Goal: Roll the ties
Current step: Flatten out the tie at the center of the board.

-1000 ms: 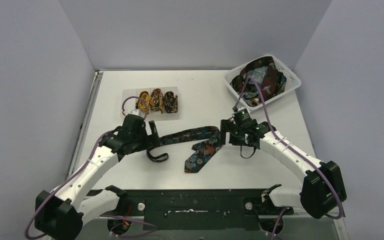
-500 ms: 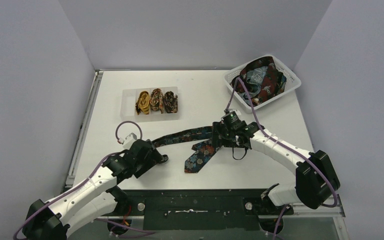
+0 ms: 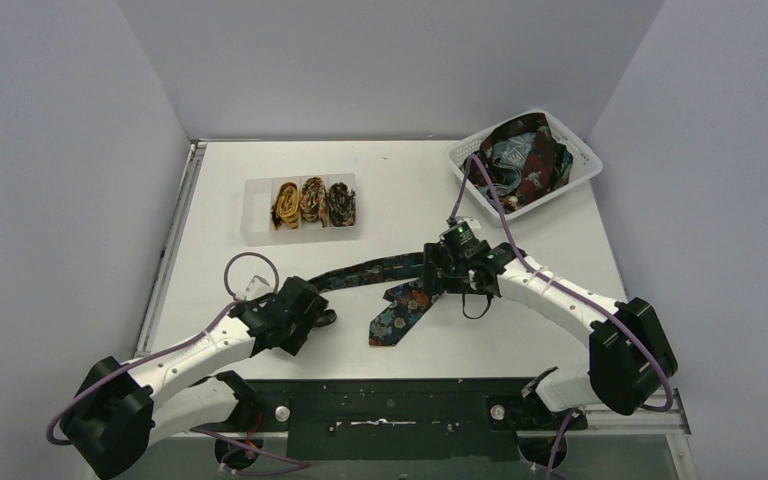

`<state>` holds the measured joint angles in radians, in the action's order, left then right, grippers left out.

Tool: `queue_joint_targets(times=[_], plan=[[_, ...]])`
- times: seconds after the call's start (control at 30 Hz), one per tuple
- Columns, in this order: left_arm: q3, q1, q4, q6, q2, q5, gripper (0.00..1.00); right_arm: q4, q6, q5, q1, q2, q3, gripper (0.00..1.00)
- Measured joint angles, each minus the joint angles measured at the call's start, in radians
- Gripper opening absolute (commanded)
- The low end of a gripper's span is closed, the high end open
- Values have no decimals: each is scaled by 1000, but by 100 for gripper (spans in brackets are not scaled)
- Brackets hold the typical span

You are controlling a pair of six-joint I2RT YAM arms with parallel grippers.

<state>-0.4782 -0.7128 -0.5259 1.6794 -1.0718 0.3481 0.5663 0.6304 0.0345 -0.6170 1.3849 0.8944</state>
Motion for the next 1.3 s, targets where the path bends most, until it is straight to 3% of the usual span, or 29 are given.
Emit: queue_joint_targets(times=[0.27,0.57,0.67,0.83,0.97,1.13,1.3], plan=[[-69,0,17,64,-132,7,64,13,-18,4,0,3,4,95],[-94,1,105,-80,-241,9,9,13,-45,0,0,5,16,96],[-102,1,106,-174,-249,7,0,13,-51,-11,0,26,32,96],[-117,9,-4,-323,-200,16,0,12,-37,-19,-1,83,80,97],[-99,77,-73,-421,2,-1,0,23,16,31,-34,127,126,96],[-60,234,-85,-535,194,-61,0,9,82,125,-198,137,166,79],[-14,280,-93,-613,148,-123,0,-55,103,98,-331,180,187,73]])
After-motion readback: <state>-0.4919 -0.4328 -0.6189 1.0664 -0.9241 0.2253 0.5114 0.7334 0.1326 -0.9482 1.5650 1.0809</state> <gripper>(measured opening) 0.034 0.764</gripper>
